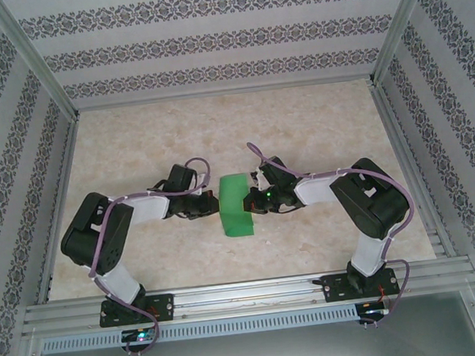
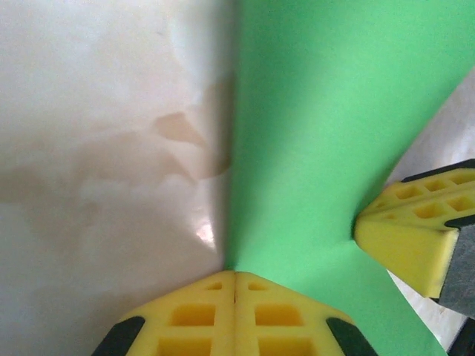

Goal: Fold a paper plane with a square sheet of paper (fold left side to right side)
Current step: First fold the square sheet of paper in half at the center of the table.

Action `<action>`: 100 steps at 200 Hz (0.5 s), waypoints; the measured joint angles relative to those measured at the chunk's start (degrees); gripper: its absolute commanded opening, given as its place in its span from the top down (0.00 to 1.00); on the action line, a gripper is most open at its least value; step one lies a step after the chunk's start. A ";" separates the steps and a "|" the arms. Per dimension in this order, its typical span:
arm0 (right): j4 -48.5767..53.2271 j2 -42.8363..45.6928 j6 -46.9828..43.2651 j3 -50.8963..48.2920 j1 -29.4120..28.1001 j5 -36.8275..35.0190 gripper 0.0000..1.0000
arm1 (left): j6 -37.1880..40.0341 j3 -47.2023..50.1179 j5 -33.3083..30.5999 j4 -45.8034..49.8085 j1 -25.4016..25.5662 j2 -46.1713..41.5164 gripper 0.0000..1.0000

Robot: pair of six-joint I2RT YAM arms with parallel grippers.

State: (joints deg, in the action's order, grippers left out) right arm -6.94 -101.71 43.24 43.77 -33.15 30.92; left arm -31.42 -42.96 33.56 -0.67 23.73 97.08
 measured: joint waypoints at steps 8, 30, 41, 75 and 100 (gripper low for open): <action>0.00 0.00 0.00 0.00 0.00 0.00 1.00 | 0.09 0.17 -0.22 0.44 -0.24 -0.94 0.98; -0.02 0.04 0.00 0.00 -0.02 0.00 1.00 | 0.20 0.22 -0.13 0.63 -0.33 -4.02 1.00; -0.07 0.04 0.00 0.00 -0.02 -0.02 1.00 | 0.17 0.22 0.42 0.57 -0.33 -5.38 1.00; -0.09 0.04 0.00 0.00 -0.02 -0.02 1.00 | 0.07 0.22 2.32 -1.01 0.72 -6.49 1.00; -0.09 0.04 0.00 0.00 -0.02 -0.04 1.00 | -0.09 -0.57 3.56 -1.60 2.60 -4.44 1.00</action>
State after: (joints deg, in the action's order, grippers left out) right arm -7.03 -101.67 43.24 43.77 -33.17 30.87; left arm -31.51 -43.53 37.12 -2.26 26.33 92.64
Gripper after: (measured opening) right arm 0.048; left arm 0.037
